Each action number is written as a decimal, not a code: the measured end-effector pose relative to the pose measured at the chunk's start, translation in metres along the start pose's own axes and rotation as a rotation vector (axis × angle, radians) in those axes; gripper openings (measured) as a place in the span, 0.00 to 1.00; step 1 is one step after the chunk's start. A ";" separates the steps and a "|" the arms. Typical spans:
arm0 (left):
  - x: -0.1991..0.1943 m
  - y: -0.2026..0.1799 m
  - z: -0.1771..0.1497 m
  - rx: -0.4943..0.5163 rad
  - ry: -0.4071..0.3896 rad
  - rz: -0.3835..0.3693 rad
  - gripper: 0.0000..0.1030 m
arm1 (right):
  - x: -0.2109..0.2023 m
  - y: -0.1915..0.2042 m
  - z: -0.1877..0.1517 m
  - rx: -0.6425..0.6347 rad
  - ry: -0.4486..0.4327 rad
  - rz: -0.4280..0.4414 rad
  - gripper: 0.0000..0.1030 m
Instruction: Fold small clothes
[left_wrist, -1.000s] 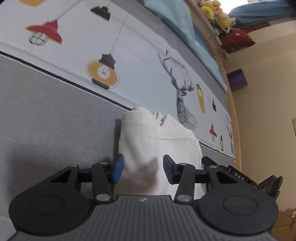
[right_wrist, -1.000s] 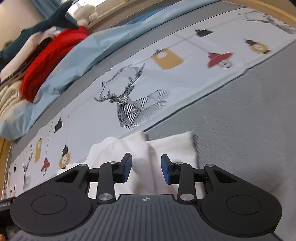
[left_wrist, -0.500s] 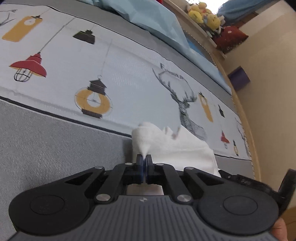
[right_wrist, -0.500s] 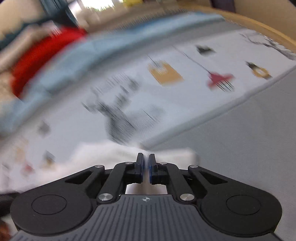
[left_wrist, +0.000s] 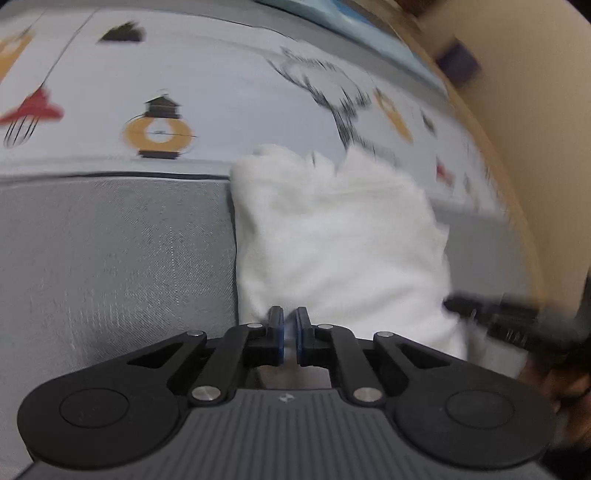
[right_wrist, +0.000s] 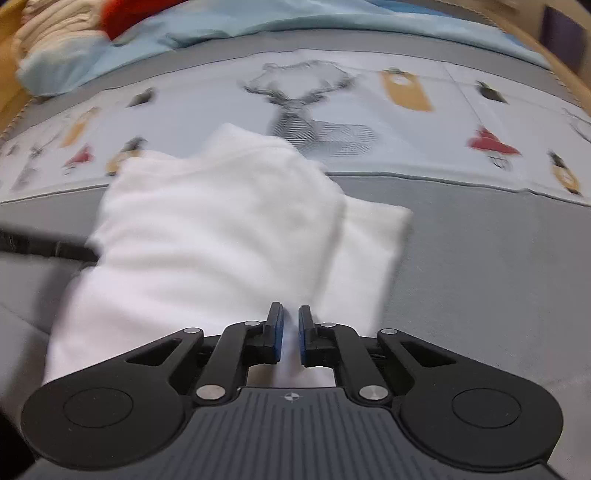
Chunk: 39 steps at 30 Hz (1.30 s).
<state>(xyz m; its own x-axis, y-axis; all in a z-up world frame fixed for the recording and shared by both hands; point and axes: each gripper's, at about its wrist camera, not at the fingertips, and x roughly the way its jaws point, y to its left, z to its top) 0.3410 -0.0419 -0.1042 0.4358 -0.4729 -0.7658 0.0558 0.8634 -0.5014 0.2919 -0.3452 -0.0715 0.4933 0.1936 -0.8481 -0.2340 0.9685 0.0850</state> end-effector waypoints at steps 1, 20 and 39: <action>-0.007 0.000 0.001 -0.021 -0.027 -0.017 0.08 | -0.004 -0.008 0.002 0.051 -0.010 0.004 0.26; 0.007 0.015 -0.003 -0.109 0.063 -0.010 0.63 | 0.007 -0.063 -0.005 0.430 0.063 0.067 0.55; -0.061 0.009 0.021 0.050 -0.317 0.116 0.42 | 0.006 -0.008 0.038 0.386 -0.138 0.156 0.06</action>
<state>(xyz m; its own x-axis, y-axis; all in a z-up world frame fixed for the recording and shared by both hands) 0.3338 -0.0012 -0.0537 0.6992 -0.2993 -0.6493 0.0302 0.9197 -0.3914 0.3291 -0.3461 -0.0573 0.5902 0.3361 -0.7340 0.0024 0.9085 0.4180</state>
